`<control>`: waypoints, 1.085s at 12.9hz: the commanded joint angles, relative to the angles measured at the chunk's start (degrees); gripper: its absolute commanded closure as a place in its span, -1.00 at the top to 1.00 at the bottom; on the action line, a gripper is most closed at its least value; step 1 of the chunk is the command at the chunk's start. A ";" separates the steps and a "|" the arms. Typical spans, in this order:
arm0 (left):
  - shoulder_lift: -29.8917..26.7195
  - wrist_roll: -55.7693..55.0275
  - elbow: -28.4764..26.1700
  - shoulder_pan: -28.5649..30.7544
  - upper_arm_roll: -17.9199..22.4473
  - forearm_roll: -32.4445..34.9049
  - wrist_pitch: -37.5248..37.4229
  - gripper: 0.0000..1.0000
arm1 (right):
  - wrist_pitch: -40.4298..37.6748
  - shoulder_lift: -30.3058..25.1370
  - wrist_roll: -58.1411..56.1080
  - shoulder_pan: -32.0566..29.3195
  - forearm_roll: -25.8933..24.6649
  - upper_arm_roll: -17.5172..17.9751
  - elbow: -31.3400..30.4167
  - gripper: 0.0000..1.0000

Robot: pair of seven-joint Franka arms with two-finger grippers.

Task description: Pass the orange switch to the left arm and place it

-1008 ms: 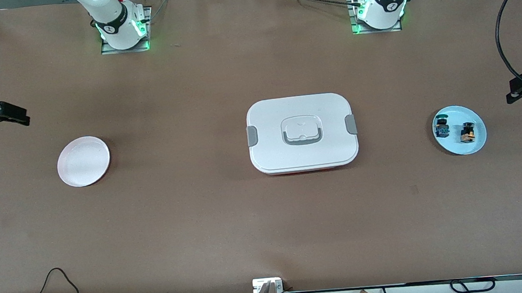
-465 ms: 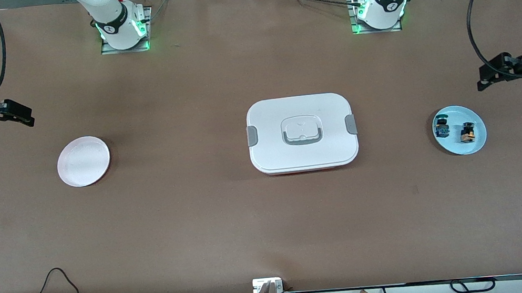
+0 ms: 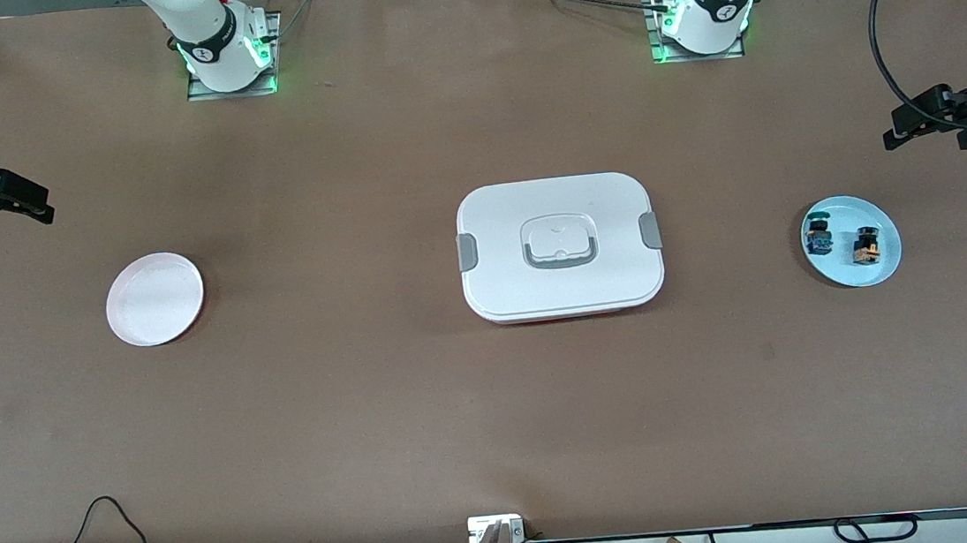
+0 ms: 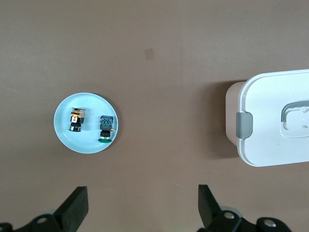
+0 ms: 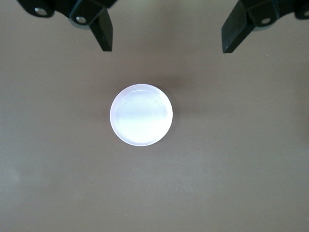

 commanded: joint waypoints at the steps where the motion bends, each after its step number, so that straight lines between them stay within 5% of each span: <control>1: -1.71 -1.46 -1.52 -0.67 -0.20 -0.46 1.01 1.00 | -2.94 -0.54 -1.29 0.84 0.77 -0.48 1.06 1.00; 14: 3.82 -0.41 2.43 -1.02 0.14 4.55 1.45 1.00 | -5.50 -0.01 -1.37 0.75 2.80 0.66 2.73 1.00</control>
